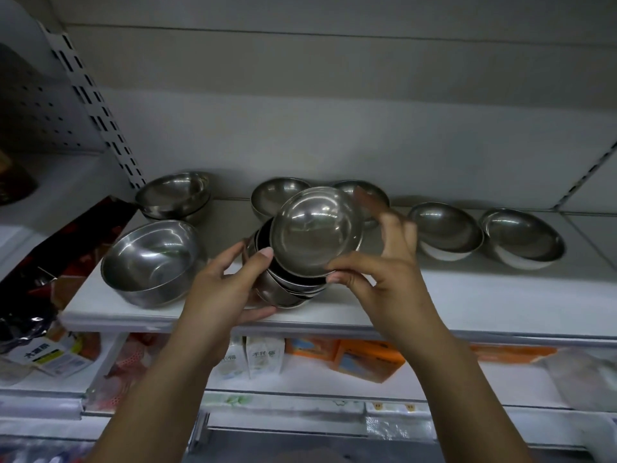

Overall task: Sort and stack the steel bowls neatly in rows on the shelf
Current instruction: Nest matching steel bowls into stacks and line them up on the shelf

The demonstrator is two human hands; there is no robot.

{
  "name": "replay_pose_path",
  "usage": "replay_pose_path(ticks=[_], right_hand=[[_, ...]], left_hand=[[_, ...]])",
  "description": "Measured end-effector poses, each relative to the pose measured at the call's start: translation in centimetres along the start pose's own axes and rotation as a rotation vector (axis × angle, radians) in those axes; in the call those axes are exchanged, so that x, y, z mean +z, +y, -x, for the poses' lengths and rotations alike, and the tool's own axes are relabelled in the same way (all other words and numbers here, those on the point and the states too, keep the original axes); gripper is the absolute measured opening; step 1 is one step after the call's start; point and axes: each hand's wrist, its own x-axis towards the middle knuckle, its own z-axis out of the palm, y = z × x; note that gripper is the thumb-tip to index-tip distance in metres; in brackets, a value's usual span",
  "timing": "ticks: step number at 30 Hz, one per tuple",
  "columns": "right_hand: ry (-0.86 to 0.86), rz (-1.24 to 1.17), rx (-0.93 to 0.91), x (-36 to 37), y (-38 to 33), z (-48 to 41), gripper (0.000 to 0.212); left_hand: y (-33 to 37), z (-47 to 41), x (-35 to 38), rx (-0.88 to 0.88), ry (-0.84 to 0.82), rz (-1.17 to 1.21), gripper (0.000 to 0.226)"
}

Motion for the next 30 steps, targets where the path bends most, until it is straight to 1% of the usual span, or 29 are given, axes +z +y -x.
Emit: replay_pose_path(ticks=[2, 3, 5, 6, 8, 10, 12, 15, 17, 20, 21, 22, 25, 27, 30], right_hand=[[-0.048, -0.027, 0.016, 0.3, 0.1, 0.1, 0.005], [-0.075, -0.064, 0.033, 0.3, 0.0, 0.1, 0.008], [-0.125, -0.199, 0.138, 0.2, -0.6, -0.1, 0.016], [-0.119, -0.283, 0.206, 0.2, -0.9, -0.1, 0.024], [-0.034, -0.433, 0.318, 0.5, -1.0, -0.4, 0.042], [0.028, -0.504, 0.401, 0.9, -0.8, -1.2, 0.052], [-0.001, -0.514, 0.519, 1.2, -0.7, -2.4, 0.051], [-0.071, -0.581, 0.712, 2.4, -0.2, -3.6, 0.034], [-0.060, -0.681, 0.808, 3.5, 0.2, -3.7, 0.037], [-0.005, -0.765, 0.867, 4.8, 0.6, -3.6, 0.059], [0.005, -0.798, 0.872, 5.1, 0.5, -3.6, 0.060], [0.016, -0.828, 0.878, 5.4, 0.4, -3.6, 0.057], [0.072, -0.897, 0.903, 5.9, -0.5, -3.8, 0.048], [0.114, -0.946, 0.928, 6.2, -1.1, -4.0, 0.051], [0.208, -1.018, 0.966, 7.1, -1.7, -4.2, 0.061]], left_hand=[[0.1, 0.1, 0.0, 0.001, -0.006, 0.005, 0.045], [0.1, 0.0, 0.0, -0.002, -0.007, 0.010, 0.044], [0.0, 0.0, -0.2, -0.009, -0.009, 0.015, 0.045], [-0.1, -0.1, -0.2, -0.014, -0.009, 0.017, 0.046], [-0.1, -0.2, -0.3, -0.024, -0.007, 0.025, 0.050], [-0.2, -0.4, -0.4, -0.028, -0.016, 0.037, 0.052], [-0.3, -0.4, -0.4, -0.024, -0.035, 0.042, 0.053], [-0.3, -0.6, -0.6, -0.025, -0.075, 0.061, 0.054], [-0.4, -0.8, -0.9, -0.037, -0.107, 0.078, 0.056], [-0.3, -1.0, -1.5, -0.075, -0.147, 0.082, 0.067], [-0.3, -1.1, -1.7, -0.088, -0.158, 0.080, 0.071], [-0.3, -1.2, -1.8, -0.099, -0.174, 0.076, 0.073], [-0.1, -1.5, -2.1, -0.109, -0.251, 0.058, 0.065], [0.0, -1.6, -2.3, -0.107, -0.289, 0.051, 0.061], [-0.1, -1.9, -2.5, -0.113, -0.314, 0.043, 0.062]])
